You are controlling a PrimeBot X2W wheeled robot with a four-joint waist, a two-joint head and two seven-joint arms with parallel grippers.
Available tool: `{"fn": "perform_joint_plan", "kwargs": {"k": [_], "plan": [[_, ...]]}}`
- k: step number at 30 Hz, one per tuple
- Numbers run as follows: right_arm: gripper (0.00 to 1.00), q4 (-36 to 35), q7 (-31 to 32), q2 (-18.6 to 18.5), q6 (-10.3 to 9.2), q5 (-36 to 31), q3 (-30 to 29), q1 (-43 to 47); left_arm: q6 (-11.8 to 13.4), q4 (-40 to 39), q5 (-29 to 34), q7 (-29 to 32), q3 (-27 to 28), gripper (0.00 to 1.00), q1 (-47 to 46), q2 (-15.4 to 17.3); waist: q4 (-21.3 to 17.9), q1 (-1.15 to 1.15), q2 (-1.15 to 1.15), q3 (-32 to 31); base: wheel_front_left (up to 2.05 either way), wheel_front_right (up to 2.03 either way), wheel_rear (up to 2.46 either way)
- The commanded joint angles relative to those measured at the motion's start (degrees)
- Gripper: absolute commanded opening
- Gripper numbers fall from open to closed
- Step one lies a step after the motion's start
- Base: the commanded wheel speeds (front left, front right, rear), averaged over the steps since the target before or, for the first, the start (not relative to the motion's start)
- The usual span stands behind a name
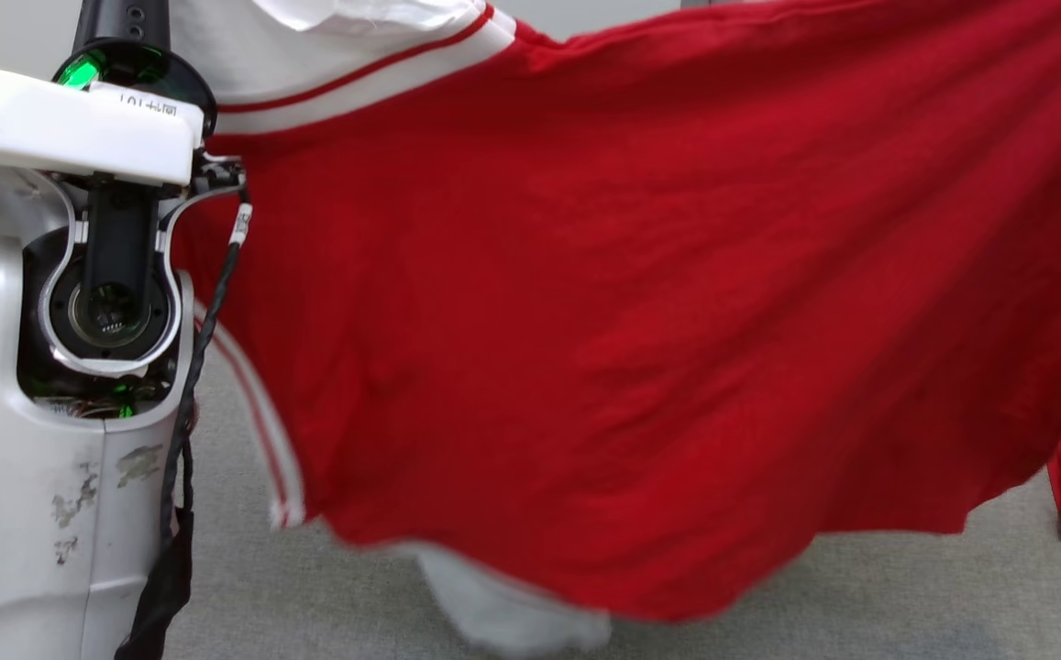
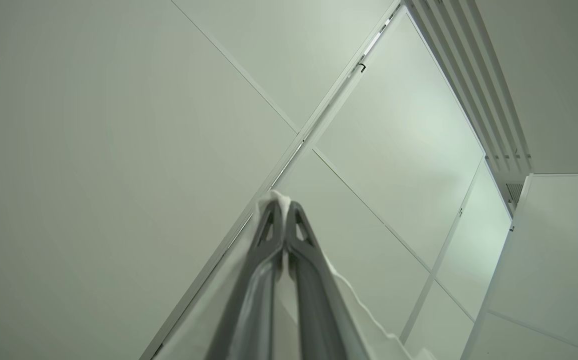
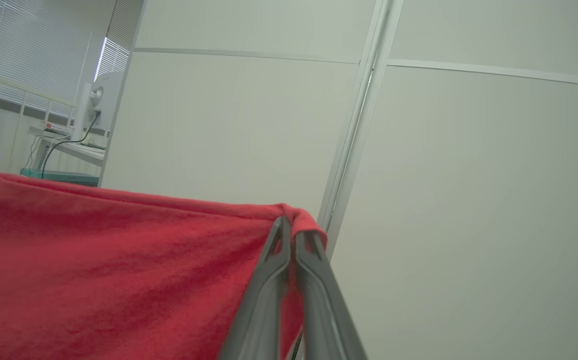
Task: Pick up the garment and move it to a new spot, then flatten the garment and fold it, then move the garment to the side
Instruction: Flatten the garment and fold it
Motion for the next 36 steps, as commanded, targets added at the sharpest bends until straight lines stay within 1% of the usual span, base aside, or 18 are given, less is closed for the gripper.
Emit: {"fn": "perform_joint_plan", "kwargs": {"k": [1,5,7,9,11,13,14,17,18,21,23,26,29,32,36], "plan": [[0.00,-0.78,2.79,0.47,-0.05,2.16,-0.75,1.36,1.45,-1.66,0.78,1.02,-0.11,0.00,1.08,1.04,0.60,0.00,0.00,0.73,0.00,0.00,0.00],[0.00,-0.62,8.10,0.69,-0.05,4.36,-0.21,-1.00,3.10,-1.28,1.91,3.22,-0.65,0.00,-0.88,2.86,0.84,0.00,0.00,4.00,0.00,0.00,0.00],[0.00,0.27,9.97,0.75,-0.05,4.53,0.96,-4.35,3.28,0.98,2.87,3.81,-0.75,0.00,-3.35,4.22,0.78,0.00,0.00,7.00,0.00,0.00,0.00],[0.00,1.96,11.28,1.84,-0.05,4.72,2.80,-9.13,3.43,4.43,2.85,3.74,-0.10,0.00,-6.85,4.32,0.52,0.00,0.00,10.55,0.00,0.00,0.00],[0.00,4.70,12.03,2.49,-0.05,3.86,4.91,-15.51,2.64,8.13,3.92,3.21,0.23,0.00,-11.81,5.33,0.19,0.00,0.00,14.56,0.00,0.00,0.00],[0.00,7.68,11.66,2.59,-0.05,1.86,7.73,-22.98,1.27,11.94,4.56,2.36,0.24,0.00,-17.47,5.53,0.04,0.00,0.00,19.03,0.00,0.00,0.00],[0.00,7.68,11.66,2.59,-0.05,1.86,7.73,-22.98,1.27,11.94,4.56,2.36,0.24,0.00,-17.47,5.53,0.04,0.00,0.00,19.03,0.00,0.00,0.00],[0.00,13.95,9.40,3.32,-0.07,-1.18,12.07,-33.25,-0.94,18.93,6.11,-0.38,0.74,0.00,-26.49,5.99,0.38,0.00,0.00,25.40,0.00,0.00,0.00],[0.00,16.05,7.94,3.41,-0.07,-2.57,13.87,-36.68,-2.09,21.39,6.22,-1.59,0.93,0.00,-29.32,5.69,0.45,0.00,0.00,27.01,0.00,0.00,0.00],[0.00,23.38,2.32,4.69,-0.07,-4.75,16.50,-45.08,-5.23,28.20,6.71,-5.48,1.61,0.00,-36.30,5.10,0.74,0.00,0.00,29.90,0.00,0.00,0.00],[0.00,27.04,-1.50,5.51,-0.07,-6.18,18.91,-49.34,-7.21,31.67,7.28,-8.05,1.73,0.00,-40.02,4.92,1.08,0.00,0.00,31.60,0.00,0.00,0.00],[0.00,30.91,-6.81,4.59,-0.07,-8.43,25.82,-52.86,-10.14,36.62,6.90,-11.28,2.12,0.00,-42.39,3.79,1.78,0.00,0.00,33.07,0.00,0.00,0.00],[0.00,34.72,-11.20,4.09,-0.08,-7.52,30.14,-54.33,-13.49,40.39,7.80,-12.75,0.55,0.00,-42.66,3.11,2.51,0.00,0.00,34.42,0.00,0.00,0.00],[0.00,38.64,-14.95,4.11,-0.07,-6.04,33.51,-52.41,-15.91,44.08,8.17,-13.29,-1.42,0.00,-40.34,2.17,3.05,0.00,0.00,35.17,0.00,0.00,0.00],[0.00,43.38,-18.70,5.13,-0.07,-2.94,37.04,-47.18,-17.54,48.16,9.60,-14.69,-4.50,0.00,-35.56,2.14,3.21,0.00,0.00,34.57,0.00,0.00,0.00]]}}
